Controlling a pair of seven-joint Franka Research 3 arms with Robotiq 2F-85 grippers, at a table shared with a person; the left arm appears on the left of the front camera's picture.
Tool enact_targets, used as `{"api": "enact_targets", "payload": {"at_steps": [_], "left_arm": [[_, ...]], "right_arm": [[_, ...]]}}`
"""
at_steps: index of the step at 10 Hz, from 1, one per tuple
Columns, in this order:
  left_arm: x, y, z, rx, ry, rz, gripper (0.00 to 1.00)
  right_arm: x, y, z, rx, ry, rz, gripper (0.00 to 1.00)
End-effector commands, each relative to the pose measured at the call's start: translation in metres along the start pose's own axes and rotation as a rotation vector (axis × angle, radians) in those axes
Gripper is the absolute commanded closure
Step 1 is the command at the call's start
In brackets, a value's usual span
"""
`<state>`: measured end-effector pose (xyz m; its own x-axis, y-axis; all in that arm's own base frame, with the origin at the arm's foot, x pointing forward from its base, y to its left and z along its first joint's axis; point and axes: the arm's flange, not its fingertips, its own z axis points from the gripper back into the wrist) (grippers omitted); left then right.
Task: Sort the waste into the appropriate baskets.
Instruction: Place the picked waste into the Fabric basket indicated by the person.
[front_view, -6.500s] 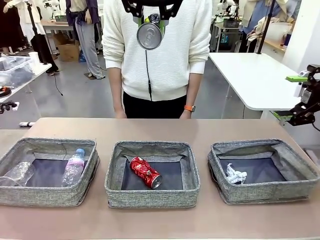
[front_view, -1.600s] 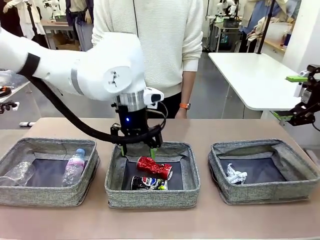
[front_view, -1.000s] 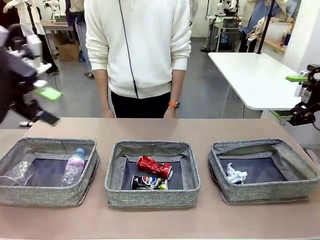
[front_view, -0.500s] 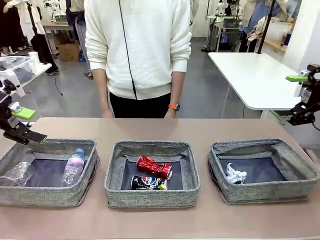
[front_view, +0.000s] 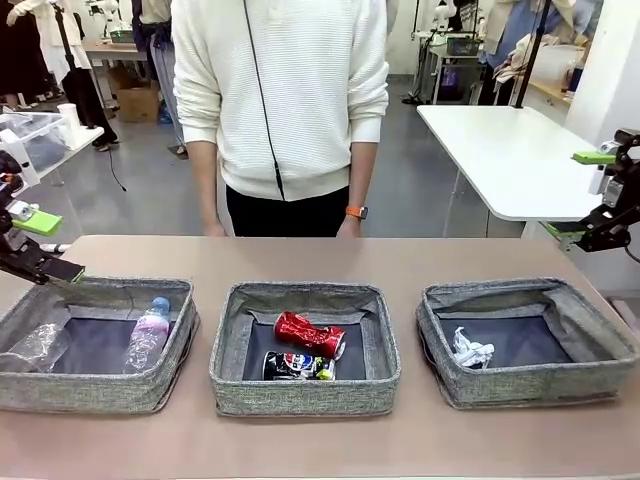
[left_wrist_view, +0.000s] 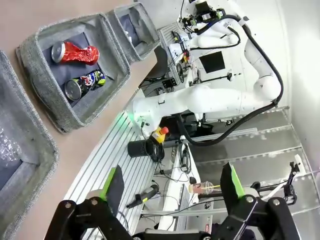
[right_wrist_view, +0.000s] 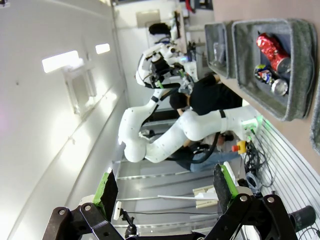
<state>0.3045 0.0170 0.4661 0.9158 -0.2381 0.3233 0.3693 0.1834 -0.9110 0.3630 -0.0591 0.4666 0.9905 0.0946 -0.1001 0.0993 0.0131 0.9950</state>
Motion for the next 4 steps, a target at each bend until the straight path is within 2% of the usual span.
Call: {"api": "enact_targets", "payload": {"at_steps": [1, 4], "left_arm": [[0.001, -0.0042, -0.0017, -0.017, -0.009, 0.011, 0.0], [0.001, -0.0042, -0.0017, -0.017, -0.009, 0.011, 0.0]], "right_arm": [[-0.0009, 0.0013, -0.0023, -0.001, -0.006, 0.007, 0.0], [-0.0009, 0.0013, -0.0023, -0.001, -0.006, 0.007, 0.0]]}}
